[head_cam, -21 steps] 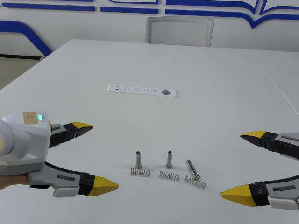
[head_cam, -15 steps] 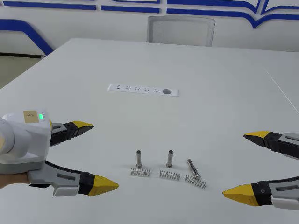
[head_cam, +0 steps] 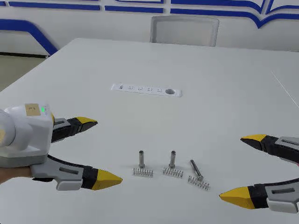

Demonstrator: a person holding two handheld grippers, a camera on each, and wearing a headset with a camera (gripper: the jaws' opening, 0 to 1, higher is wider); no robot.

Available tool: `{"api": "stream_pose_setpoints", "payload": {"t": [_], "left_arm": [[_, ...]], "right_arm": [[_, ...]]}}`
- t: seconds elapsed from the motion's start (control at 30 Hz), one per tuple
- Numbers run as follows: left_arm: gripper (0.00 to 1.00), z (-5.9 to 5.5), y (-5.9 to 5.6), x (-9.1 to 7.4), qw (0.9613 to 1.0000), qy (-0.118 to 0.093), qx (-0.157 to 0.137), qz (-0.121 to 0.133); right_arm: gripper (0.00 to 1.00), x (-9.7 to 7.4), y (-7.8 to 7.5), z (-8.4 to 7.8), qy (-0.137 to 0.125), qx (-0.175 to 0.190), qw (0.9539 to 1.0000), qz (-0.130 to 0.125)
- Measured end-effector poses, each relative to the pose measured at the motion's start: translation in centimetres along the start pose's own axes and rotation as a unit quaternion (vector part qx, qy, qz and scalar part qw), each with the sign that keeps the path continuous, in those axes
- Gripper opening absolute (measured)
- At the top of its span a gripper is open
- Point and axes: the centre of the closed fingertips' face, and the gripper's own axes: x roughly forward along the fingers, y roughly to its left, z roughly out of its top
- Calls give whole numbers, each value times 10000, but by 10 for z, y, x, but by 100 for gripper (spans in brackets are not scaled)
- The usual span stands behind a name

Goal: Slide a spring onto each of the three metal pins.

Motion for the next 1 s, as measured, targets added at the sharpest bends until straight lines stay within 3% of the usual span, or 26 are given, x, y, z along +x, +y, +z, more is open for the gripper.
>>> {"api": "stream_pose_setpoints", "payload": {"t": [0.4, 0.67, 0.9, 1.0], "left_arm": [[92, -6, 0, 2, 9999, 114, -20, -36], [92, -7, 6, 9, 9999, 83, -56, -53], [92, -9, 4, 13, 9993, 3, -338, -145], [91, -14, 6, 14, 9995, 88, -297, -90]], "right_arm": [[86, 12, -5, 11, -109, -18, 9999, 6], [87, 14, -8, 6, -89, 42, 9999, 31], [84, 18, -14, -4, 3, 191, 9998, 8], [82, 20, -15, -2, -88, 215, 9997, 9]]}}
